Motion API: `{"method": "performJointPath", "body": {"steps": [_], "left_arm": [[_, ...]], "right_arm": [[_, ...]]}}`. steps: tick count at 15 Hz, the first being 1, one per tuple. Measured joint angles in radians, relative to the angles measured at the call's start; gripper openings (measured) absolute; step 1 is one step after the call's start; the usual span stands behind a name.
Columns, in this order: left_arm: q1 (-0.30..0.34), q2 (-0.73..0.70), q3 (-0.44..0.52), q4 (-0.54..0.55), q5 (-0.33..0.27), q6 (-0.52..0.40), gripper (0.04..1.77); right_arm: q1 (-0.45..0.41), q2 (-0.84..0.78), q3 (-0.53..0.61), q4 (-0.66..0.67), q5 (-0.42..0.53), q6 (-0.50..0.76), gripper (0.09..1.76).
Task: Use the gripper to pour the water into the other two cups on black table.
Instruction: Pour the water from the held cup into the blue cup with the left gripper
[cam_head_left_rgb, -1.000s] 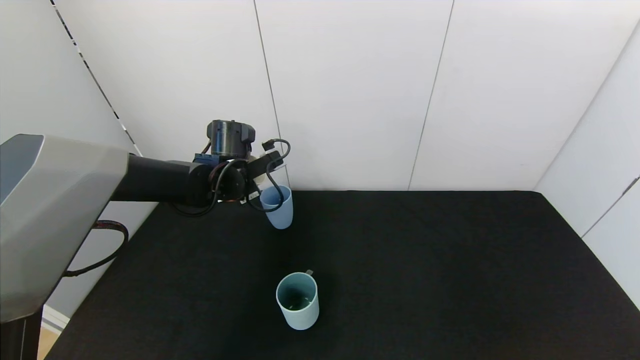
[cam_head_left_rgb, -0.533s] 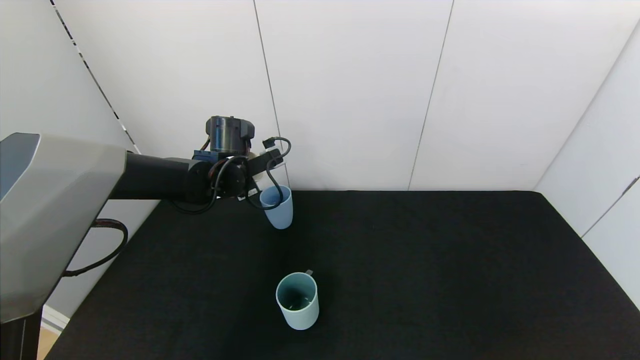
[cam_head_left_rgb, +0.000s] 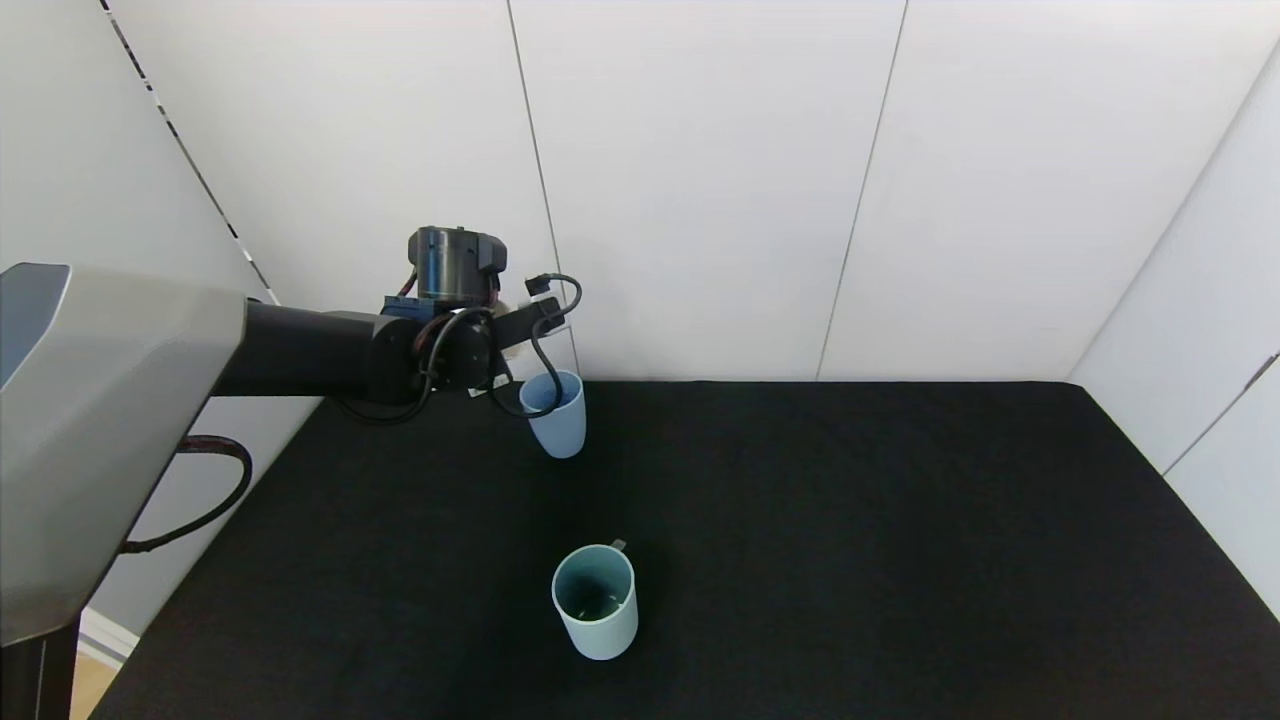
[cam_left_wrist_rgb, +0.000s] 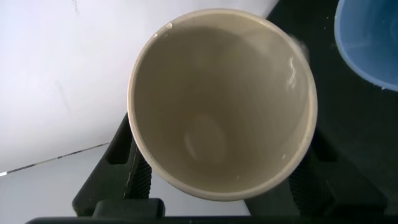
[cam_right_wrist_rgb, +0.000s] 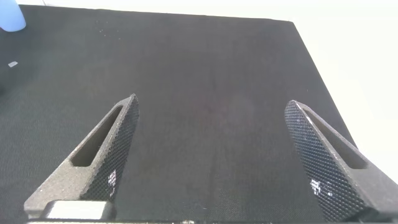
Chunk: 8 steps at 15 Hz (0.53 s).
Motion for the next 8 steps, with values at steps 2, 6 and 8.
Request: {"method": "performJointPath", "body": {"steps": [2,6,8], "left_arm": [[0.0,-0.002,0.0,-0.001,0.007,0.017,1.21],[0.0,-0.007,0.0,-0.002,0.009,0.036,1.21],[0.0,-0.01,0.0,-0.002,0.024,0.042,1.21]], "right_arm": [[0.0,0.0,0.0,0.0,0.0,0.0,1.71],[0.0,0.0,0.0,0.0,0.0,0.0,1.71],[0.0,0.0,0.0,0.0,0.0,0.0,1.71]]}}
